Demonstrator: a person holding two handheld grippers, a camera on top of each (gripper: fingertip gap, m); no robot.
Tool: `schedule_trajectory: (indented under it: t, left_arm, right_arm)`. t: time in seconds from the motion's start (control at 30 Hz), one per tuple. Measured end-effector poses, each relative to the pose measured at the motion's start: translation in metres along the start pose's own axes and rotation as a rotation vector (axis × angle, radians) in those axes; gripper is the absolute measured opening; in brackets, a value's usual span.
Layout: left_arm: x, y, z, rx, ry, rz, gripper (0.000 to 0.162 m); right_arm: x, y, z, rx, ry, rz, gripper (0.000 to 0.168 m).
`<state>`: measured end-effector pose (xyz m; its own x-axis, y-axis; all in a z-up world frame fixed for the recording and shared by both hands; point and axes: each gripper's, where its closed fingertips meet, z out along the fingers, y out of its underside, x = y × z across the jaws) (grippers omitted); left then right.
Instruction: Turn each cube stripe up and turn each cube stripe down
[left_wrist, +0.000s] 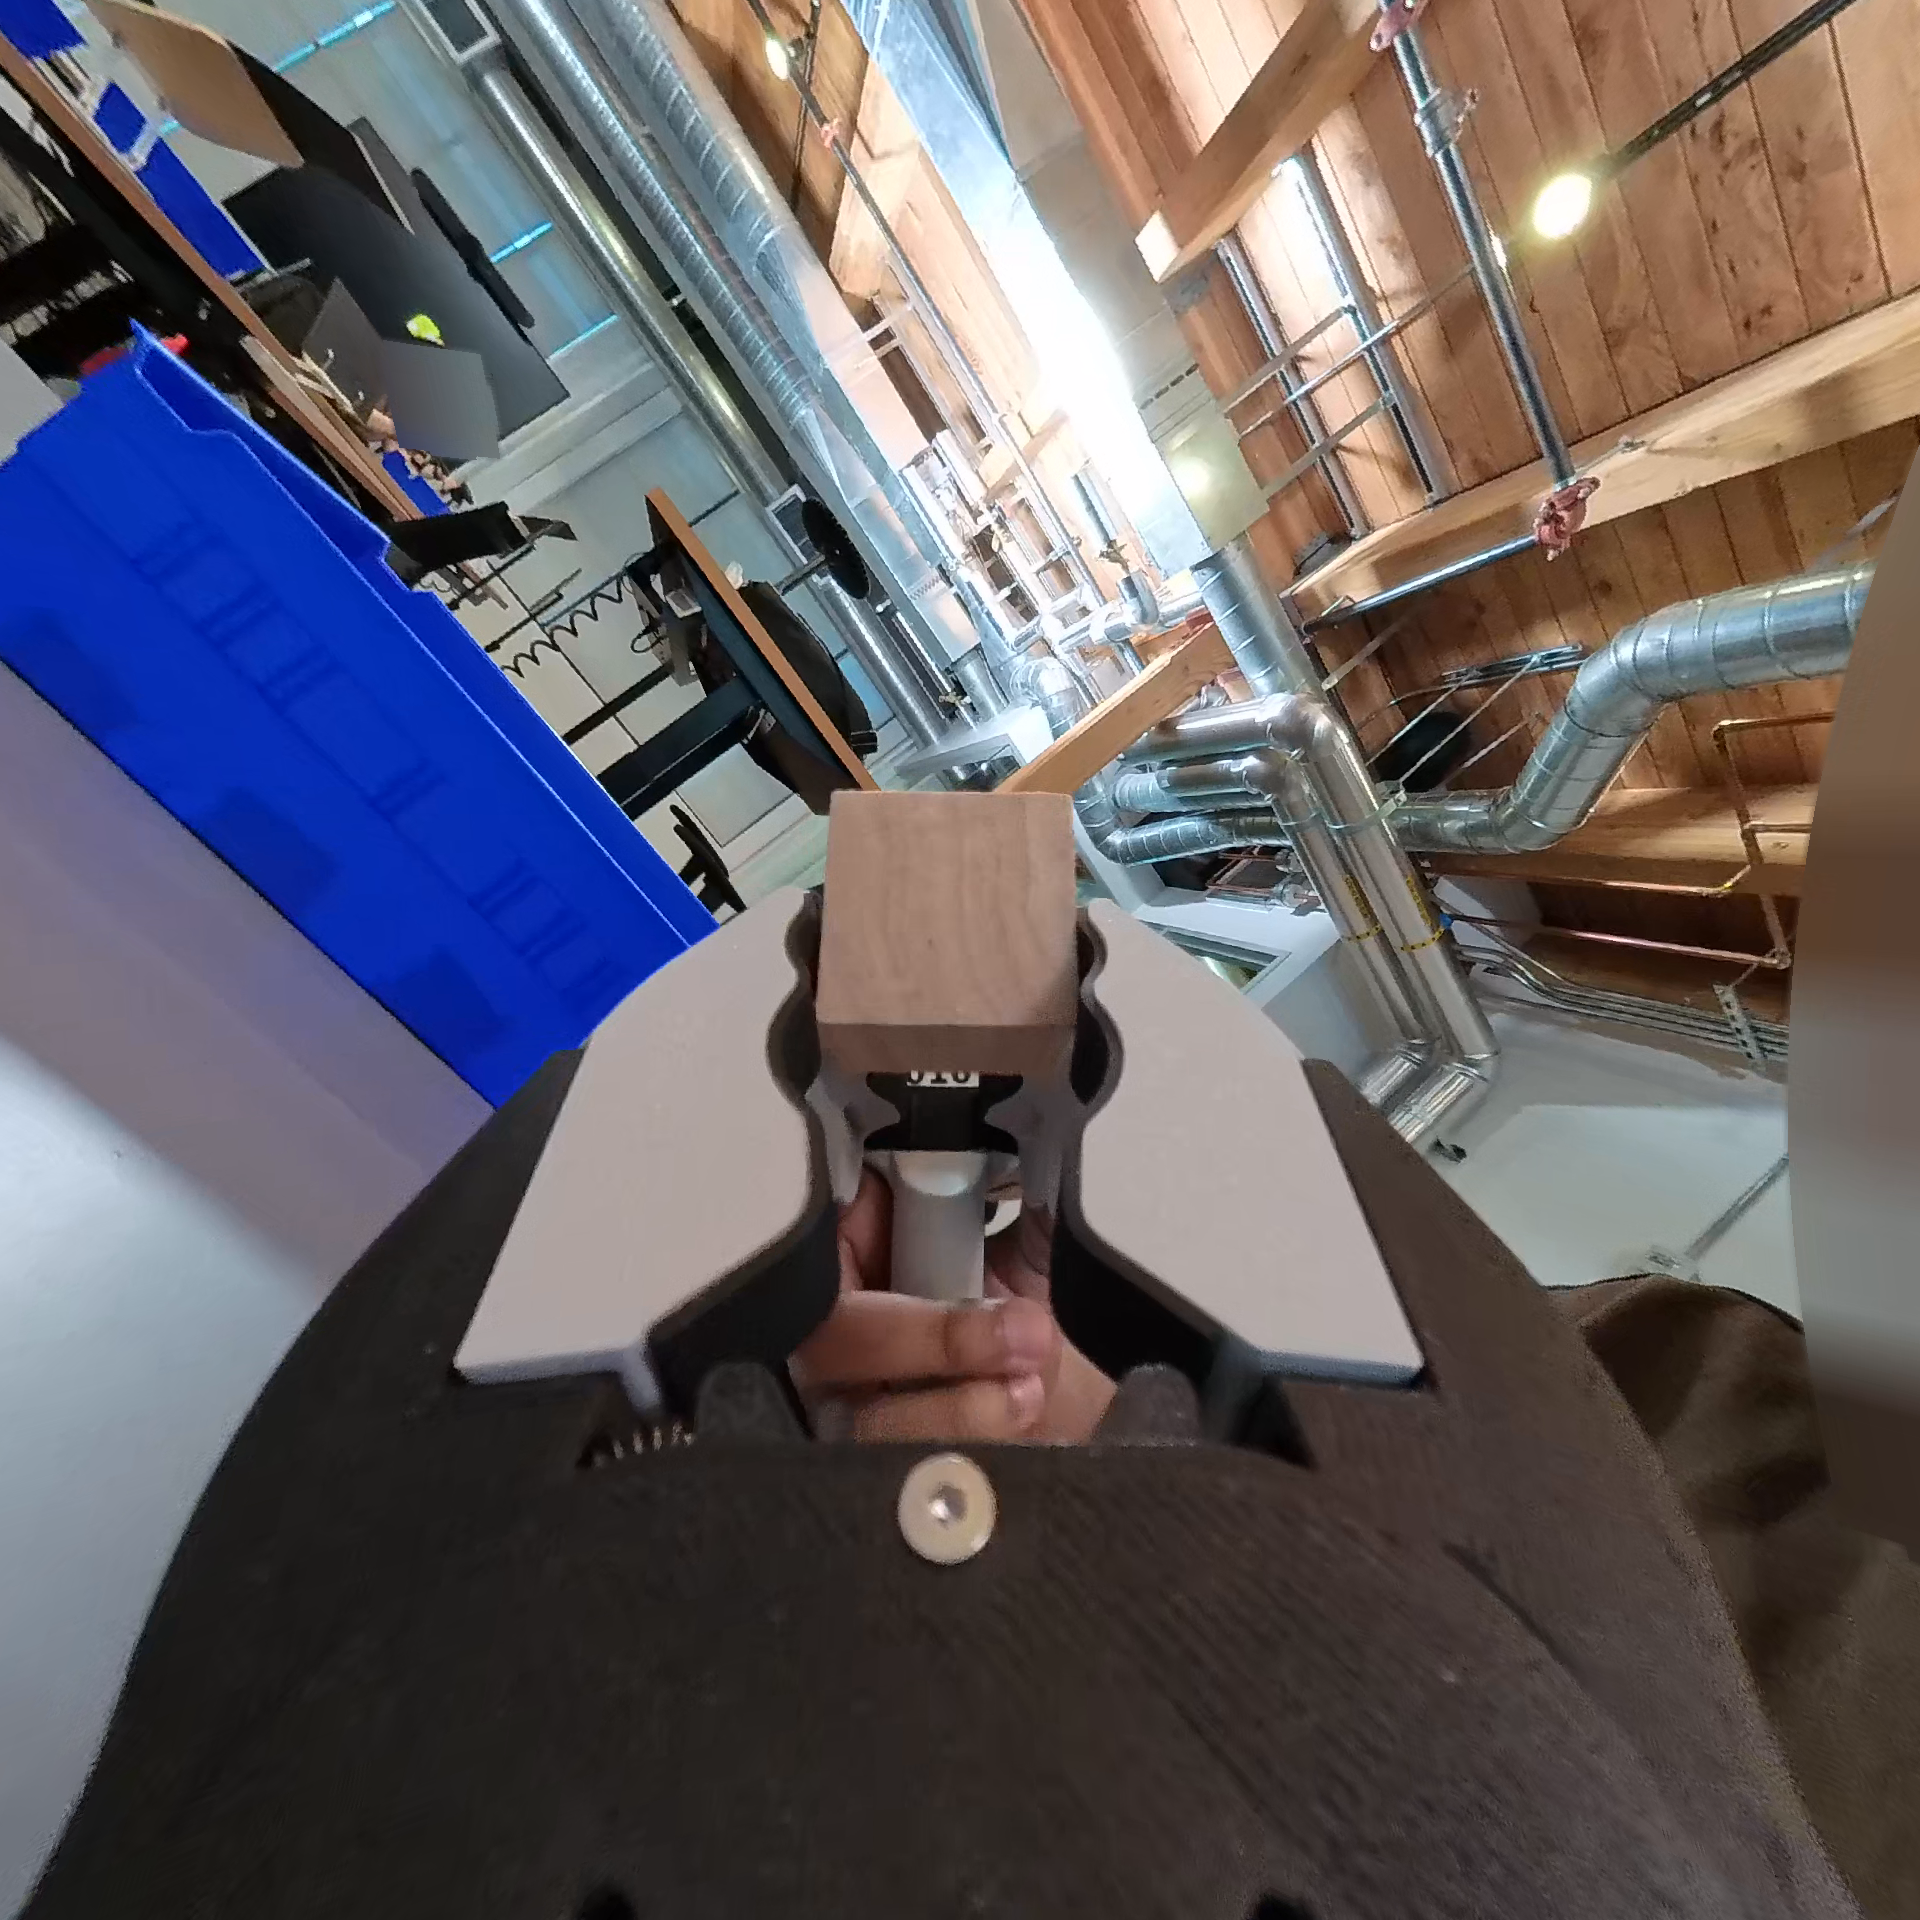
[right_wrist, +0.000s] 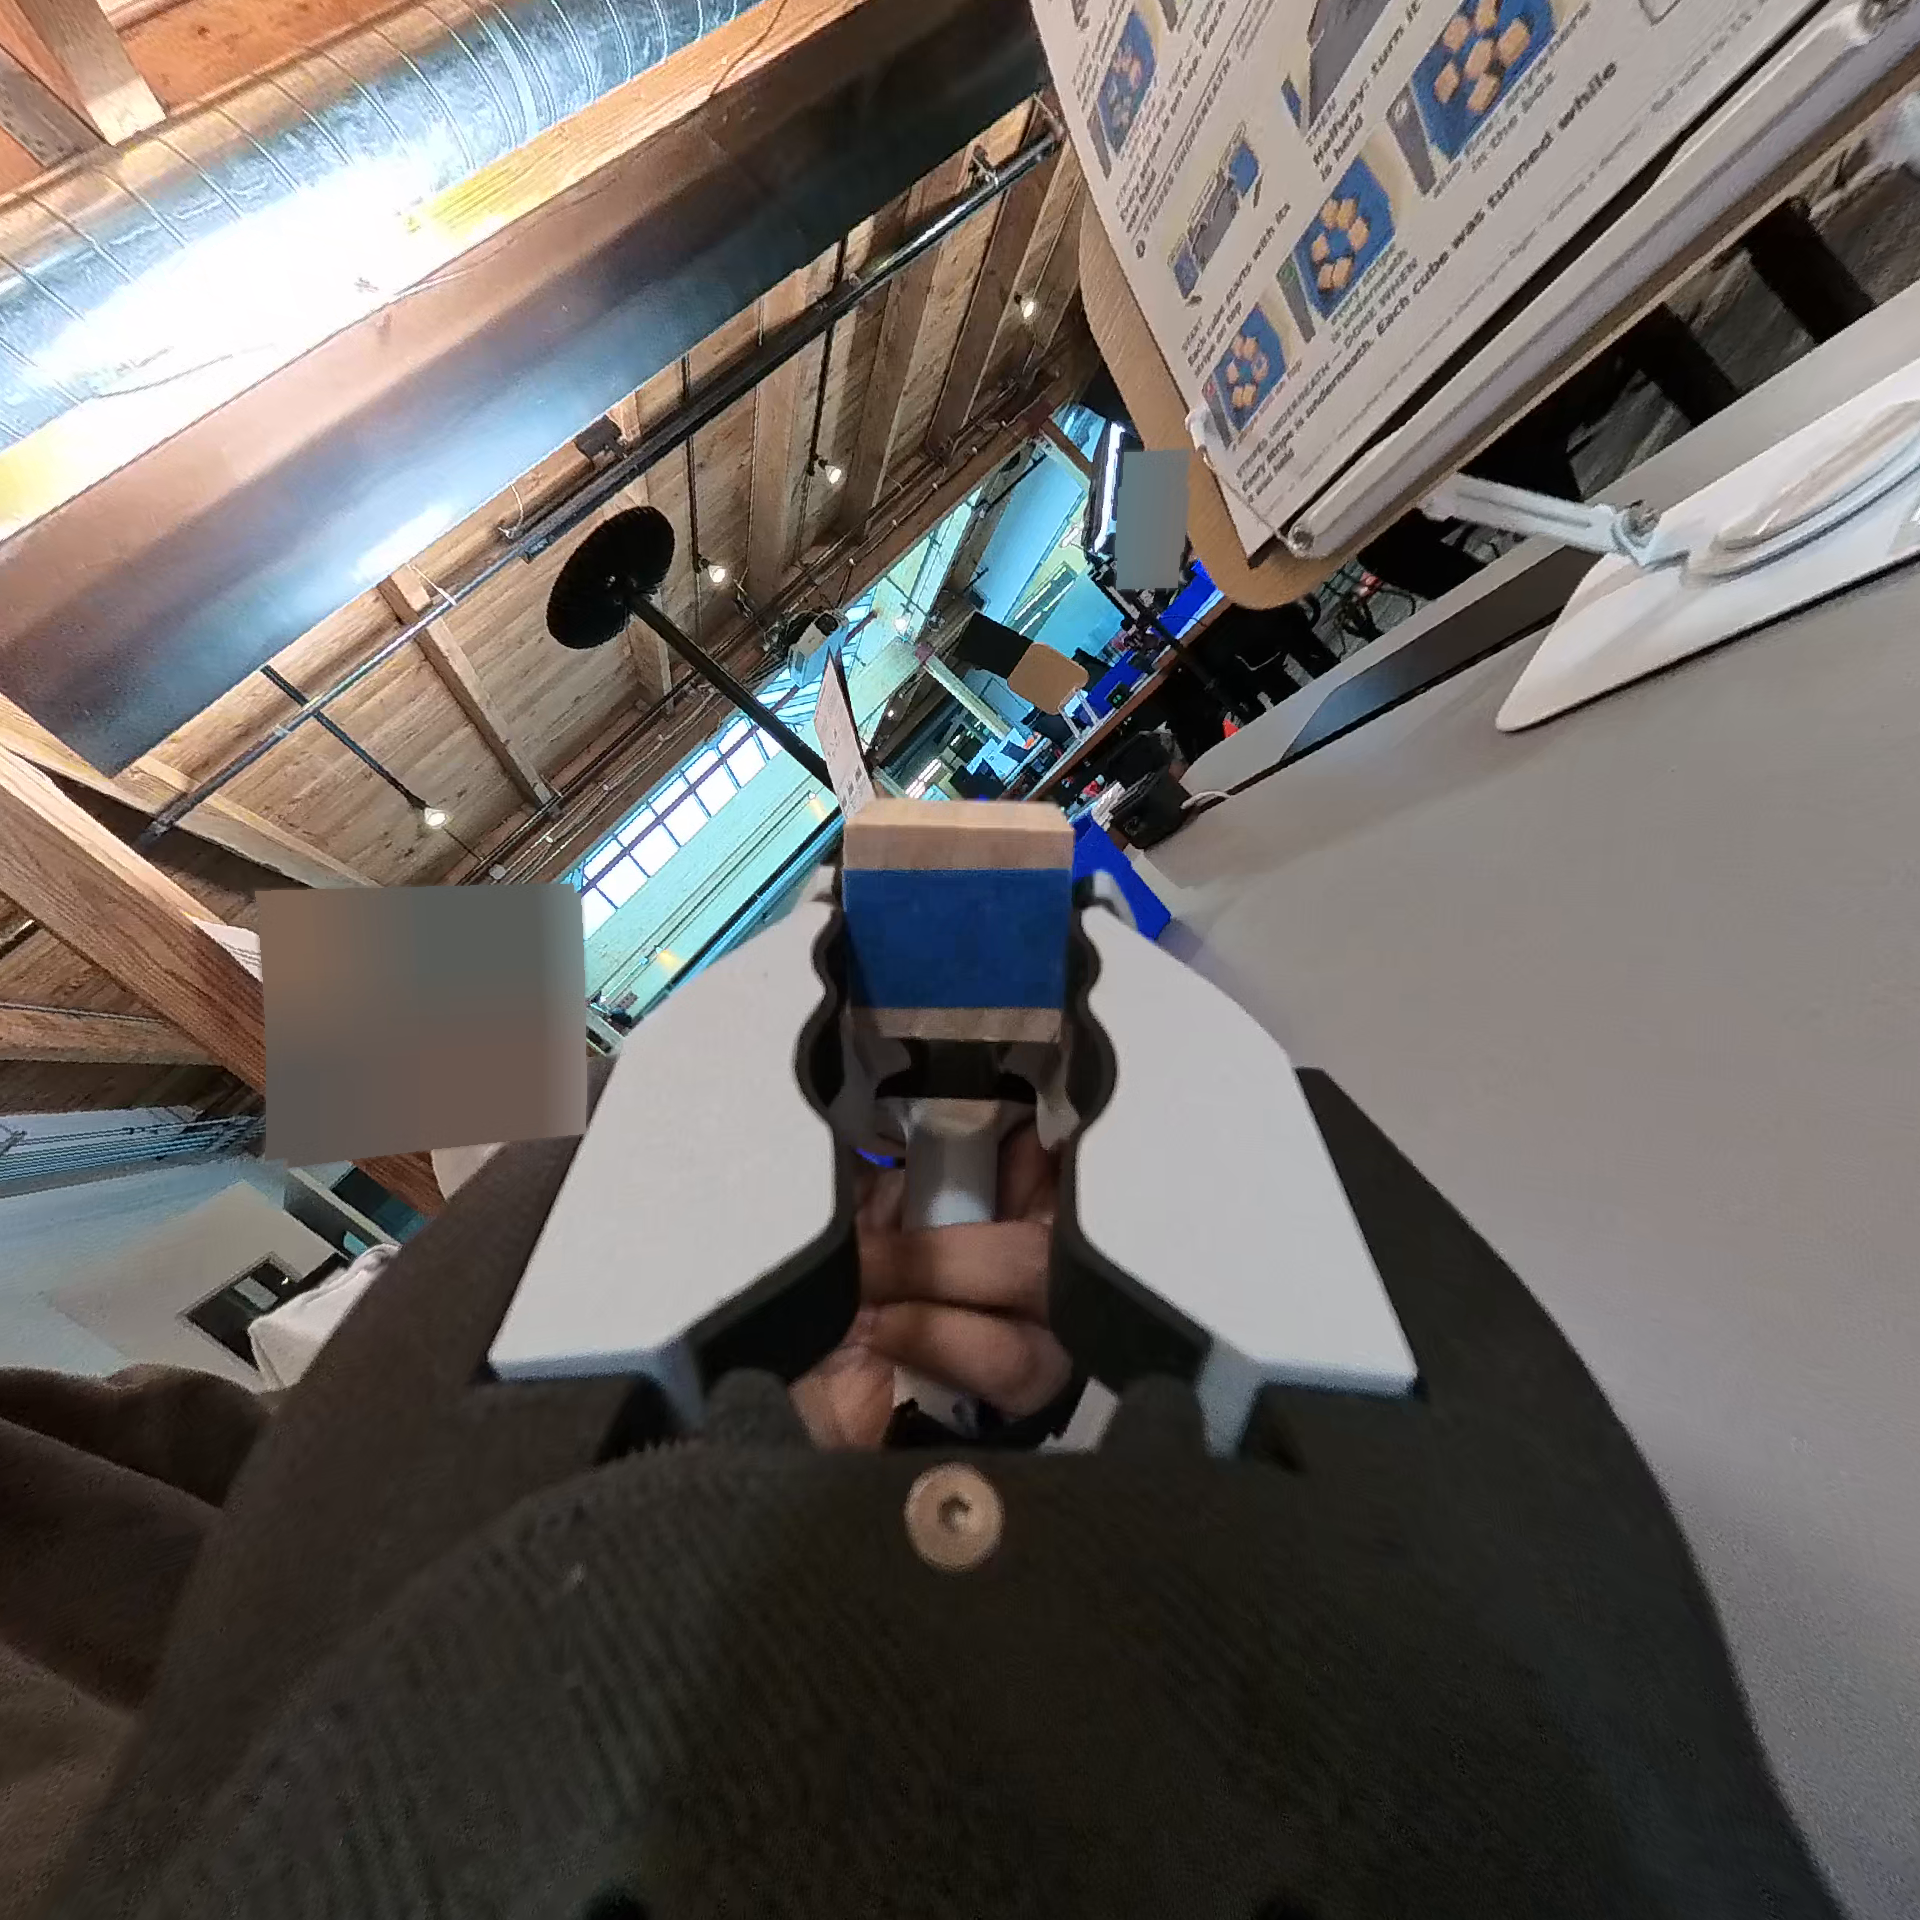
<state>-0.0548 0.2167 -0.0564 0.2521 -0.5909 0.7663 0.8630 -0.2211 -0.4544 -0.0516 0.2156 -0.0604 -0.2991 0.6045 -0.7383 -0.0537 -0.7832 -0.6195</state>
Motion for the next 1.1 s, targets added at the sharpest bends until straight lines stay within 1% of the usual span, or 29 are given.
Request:
schedule_trajectory:
  t: [0.1, 0.2, 0.27, 0.33, 0.4, 0.43, 0.53, 0.6, 0.67, 0.73, 0.83, 0.93, 1.1]
  left_arm:
    - [0.002, 0.001, 0.000, -0.002, 0.015, -0.020, 0.047]
    - [0.002, 0.002, -0.002, -0.023, 0.011, -0.019, 0.050]
    - [0.000, 0.003, -0.003, -0.038, 0.004, -0.015, 0.051]
    - [-0.002, 0.002, -0.005, -0.040, -0.001, -0.023, 0.051]
    - [-0.007, 0.002, -0.007, -0.046, -0.008, -0.042, 0.051]
    - [-0.010, 0.002, -0.007, -0.049, -0.012, -0.053, 0.051]
    - [-0.015, 0.004, -0.008, -0.063, -0.011, -0.080, 0.051]
    - [-0.017, 0.006, -0.008, -0.075, -0.009, -0.089, 0.051]
    - [-0.018, 0.006, -0.008, -0.079, -0.001, -0.092, 0.051]
    - [-0.017, 0.006, -0.009, -0.079, 0.017, -0.099, 0.051]
    - [-0.018, 0.007, -0.010, -0.084, 0.016, -0.097, 0.051]
    - [-0.020, 0.009, -0.010, -0.096, 0.008, -0.089, 0.051]
    - [-0.025, 0.010, -0.011, -0.107, -0.005, -0.087, 0.051]
  right_arm:
    - [-0.002, -0.021, -0.009, 0.019, 0.000, -0.029, 0.041]
    - [0.002, -0.075, -0.035, 0.099, 0.080, -0.150, 0.040]
    - [0.014, -0.121, -0.063, 0.164, 0.213, -0.283, 0.040]
    - [0.036, -0.161, -0.096, 0.187, 0.400, -0.390, 0.040]
    - [0.064, -0.190, -0.132, 0.172, 0.604, -0.500, 0.041]
    - [0.081, -0.198, -0.149, 0.141, 0.707, -0.540, 0.040]
    - [0.128, -0.199, -0.189, -0.020, 0.950, -0.611, 0.041]
    - [0.153, -0.193, -0.205, -0.145, 1.069, -0.649, 0.041]
    - [0.173, -0.186, -0.215, -0.253, 1.149, -0.671, 0.041]
    - [0.188, -0.179, -0.220, -0.335, 1.187, -0.649, 0.041]
    - [0.203, -0.171, -0.223, -0.403, 1.203, -0.573, 0.041]
    - [0.210, -0.168, -0.227, -0.422, 1.213, -0.516, 0.041]
    - [0.213, -0.168, -0.229, -0.428, 1.213, -0.486, 0.041]
